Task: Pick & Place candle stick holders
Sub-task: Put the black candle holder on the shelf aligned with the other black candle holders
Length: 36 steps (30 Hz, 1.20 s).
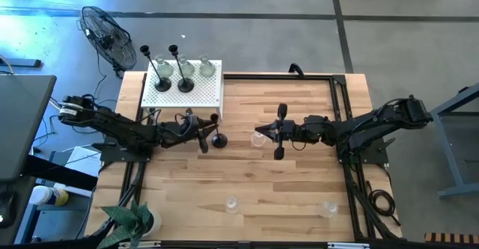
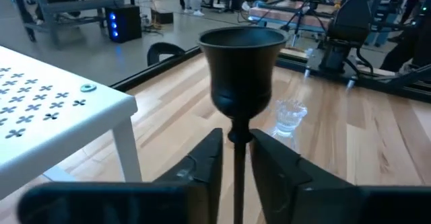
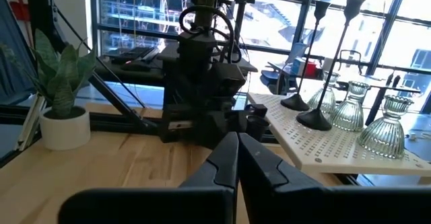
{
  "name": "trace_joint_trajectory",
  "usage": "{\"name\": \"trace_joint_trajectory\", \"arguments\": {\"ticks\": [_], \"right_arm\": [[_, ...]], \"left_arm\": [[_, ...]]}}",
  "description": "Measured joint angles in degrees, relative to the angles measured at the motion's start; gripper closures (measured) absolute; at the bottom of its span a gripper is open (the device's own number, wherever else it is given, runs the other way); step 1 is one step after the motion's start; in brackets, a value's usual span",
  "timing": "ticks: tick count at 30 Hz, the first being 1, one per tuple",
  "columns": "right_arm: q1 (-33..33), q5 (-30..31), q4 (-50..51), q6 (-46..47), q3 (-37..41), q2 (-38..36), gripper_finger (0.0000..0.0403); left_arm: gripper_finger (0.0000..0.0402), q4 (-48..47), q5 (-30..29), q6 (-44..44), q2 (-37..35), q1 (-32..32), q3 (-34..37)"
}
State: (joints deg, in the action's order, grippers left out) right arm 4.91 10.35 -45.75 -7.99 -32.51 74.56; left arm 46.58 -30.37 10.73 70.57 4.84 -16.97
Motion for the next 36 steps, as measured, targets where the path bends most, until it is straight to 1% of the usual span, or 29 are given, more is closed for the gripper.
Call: {"name": "trace_joint_trajectory", "arguments": {"ticks": [6,11,15,26,29,32,36], "right_arm": [[0.0,0.0,0.02,-0.01,0.0,0.02,0.0401],[0.0,0.0,0.02,-0.02,-0.02,0.02,0.0402],[0.0,0.0,0.02,-0.02,-0.02,0.02,0.0401],[0.02,-0.03,-0.01,-0.53,-0.02,0.04,0.0401],[0.01,-0.04,-0.44,-0.73,-0.03,0.04,0.0401],[0.01,-0.65,-0.98,-1.07,-0.07,0.04,0.0402],[0.02,-1.75,-1.39,-1.25,-0.07,0.04,0.0401]], "left_arm": [[0.0377,0.02,0.0,-0.58,0.0,0.03,0.0],[0.0379,0.81,2.58,-0.41,-0.02,0.03,0.0],[0.0357,0.84,4.46,0.03,-0.02,0.05,0.0],[0.0269,-0.83,6.53,1.14,-0.02,0.03,0.0],[0.026,0.1,6.38,-0.61,-0.02,0.03,-0.02],[0.0259,0.1,4.76,-1.51,0.22,-0.57,-0.01],[0.0259,1.31,7.15,-1.07,1.37,-2.71,-0.02]]}}
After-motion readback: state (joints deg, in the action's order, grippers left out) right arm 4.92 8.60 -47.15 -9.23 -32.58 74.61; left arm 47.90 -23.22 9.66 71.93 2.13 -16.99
